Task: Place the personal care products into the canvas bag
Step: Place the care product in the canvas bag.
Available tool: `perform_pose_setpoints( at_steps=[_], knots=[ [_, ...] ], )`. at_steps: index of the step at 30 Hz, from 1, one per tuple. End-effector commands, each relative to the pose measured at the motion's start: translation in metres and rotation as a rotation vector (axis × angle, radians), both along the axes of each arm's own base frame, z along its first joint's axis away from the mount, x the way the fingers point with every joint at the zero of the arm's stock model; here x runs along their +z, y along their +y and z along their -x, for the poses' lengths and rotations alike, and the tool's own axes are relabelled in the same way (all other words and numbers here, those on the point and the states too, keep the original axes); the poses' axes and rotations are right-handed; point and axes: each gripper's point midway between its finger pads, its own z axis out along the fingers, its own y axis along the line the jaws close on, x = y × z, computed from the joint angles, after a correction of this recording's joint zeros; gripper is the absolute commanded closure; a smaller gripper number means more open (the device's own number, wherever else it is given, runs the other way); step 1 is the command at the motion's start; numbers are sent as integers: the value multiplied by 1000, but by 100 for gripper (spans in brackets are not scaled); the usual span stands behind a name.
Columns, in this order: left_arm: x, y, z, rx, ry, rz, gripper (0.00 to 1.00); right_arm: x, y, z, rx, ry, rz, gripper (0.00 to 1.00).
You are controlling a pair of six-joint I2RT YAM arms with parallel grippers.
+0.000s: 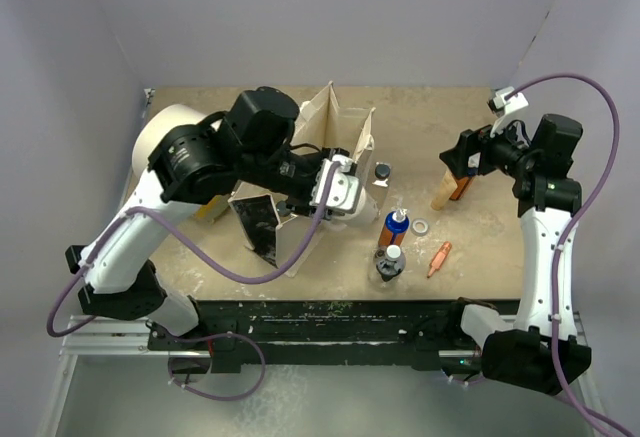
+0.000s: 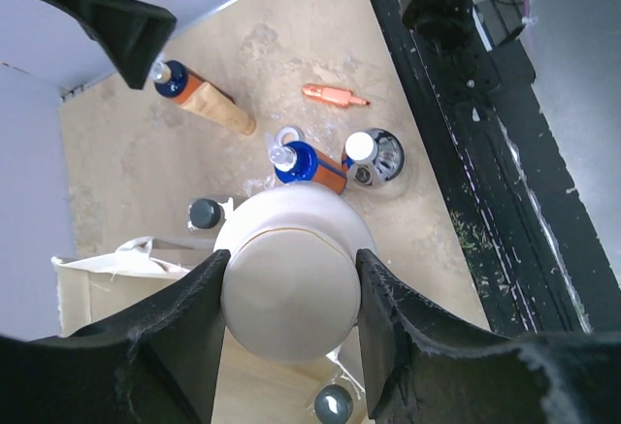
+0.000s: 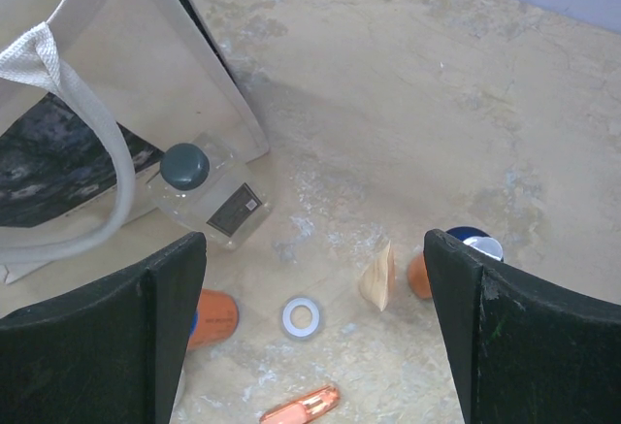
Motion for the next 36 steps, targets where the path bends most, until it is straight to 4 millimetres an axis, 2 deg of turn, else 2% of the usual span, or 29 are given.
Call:
perform_pose_setpoints(
  at_steps=[1, 8, 12, 15, 19, 23, 31, 36],
  knots=[
    [86, 7, 4, 30, -94, 276, 100, 20, 2, -2, 24, -60, 11, 6],
    [129, 28, -10, 136, -47, 416, 100, 19, 2, -1, 25, -58, 10, 6],
    [148, 44, -36, 285, -44, 485, 100, 19, 3, -1, 29, -59, 8, 6],
    [149, 54, -62, 408, -51, 504, 100, 18, 4, -1, 33, -58, 4, 6],
    [136, 59, -101, 568, -74, 489, 100, 18, 5, -2, 41, -59, -1, 6],
    [112, 55, -133, 675, -85, 442, 100, 19, 9, -3, 70, -52, -18, 6],
    [60, 37, -180, 763, -42, 383, 100, 22, 17, -5, 132, -52, -46, 6],
    [15, 31, -193, 761, 63, 338, 100, 22, 19, -2, 141, -60, -46, 6]
  ],
)
